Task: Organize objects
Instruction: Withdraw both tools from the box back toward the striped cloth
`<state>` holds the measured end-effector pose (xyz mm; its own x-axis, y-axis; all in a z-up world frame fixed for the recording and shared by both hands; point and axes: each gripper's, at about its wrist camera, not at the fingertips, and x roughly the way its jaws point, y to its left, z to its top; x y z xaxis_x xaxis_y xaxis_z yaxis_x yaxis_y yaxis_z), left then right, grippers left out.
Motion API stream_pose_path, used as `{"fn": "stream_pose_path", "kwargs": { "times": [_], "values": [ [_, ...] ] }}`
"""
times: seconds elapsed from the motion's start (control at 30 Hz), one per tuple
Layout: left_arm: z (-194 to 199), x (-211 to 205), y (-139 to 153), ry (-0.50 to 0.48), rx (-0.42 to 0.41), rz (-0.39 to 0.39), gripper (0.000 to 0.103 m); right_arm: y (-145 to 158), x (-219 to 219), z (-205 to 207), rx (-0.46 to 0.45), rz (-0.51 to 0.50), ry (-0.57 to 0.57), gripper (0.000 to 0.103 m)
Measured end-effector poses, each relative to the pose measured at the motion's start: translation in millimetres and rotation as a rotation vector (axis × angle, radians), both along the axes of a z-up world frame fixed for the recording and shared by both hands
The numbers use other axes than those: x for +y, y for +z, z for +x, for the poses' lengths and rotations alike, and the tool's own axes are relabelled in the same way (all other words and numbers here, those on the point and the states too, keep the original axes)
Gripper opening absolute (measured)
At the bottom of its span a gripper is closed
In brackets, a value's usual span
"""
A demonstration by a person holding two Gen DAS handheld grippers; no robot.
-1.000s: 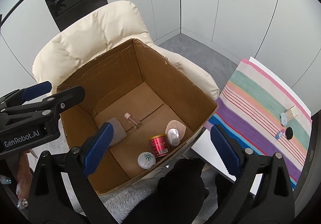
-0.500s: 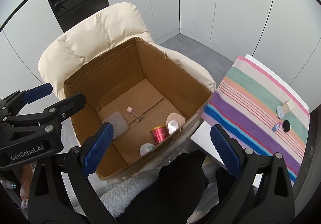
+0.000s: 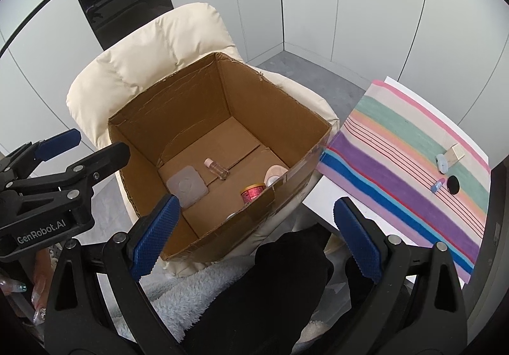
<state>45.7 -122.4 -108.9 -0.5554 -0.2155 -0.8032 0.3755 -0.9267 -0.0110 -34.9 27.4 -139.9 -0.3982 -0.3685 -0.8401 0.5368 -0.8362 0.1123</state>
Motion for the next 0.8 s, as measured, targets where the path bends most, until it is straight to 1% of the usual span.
{"fn": "stream_pose_path", "kwargs": {
  "times": [0.27, 0.47, 0.8],
  "values": [
    [-10.4, 10.9, -1.0, -0.03, 0.0, 0.016, 0.09, 2.2, 19.9, -7.2, 0.001, -0.008, -0.053, 0.099],
    [-27.9, 34.3, -3.4, -0.097, -0.008, 0.029, 0.09, 3.3, 41.6, -11.0, 0.004, -0.002, -0.107, 0.099],
    [-56.8, 90.5, -3.8, -0.234, -0.009, 0.019, 0.09, 7.2, 101.6, -14.9, 0.014, 0.002, -0.234, 0.099]
  ]
}}
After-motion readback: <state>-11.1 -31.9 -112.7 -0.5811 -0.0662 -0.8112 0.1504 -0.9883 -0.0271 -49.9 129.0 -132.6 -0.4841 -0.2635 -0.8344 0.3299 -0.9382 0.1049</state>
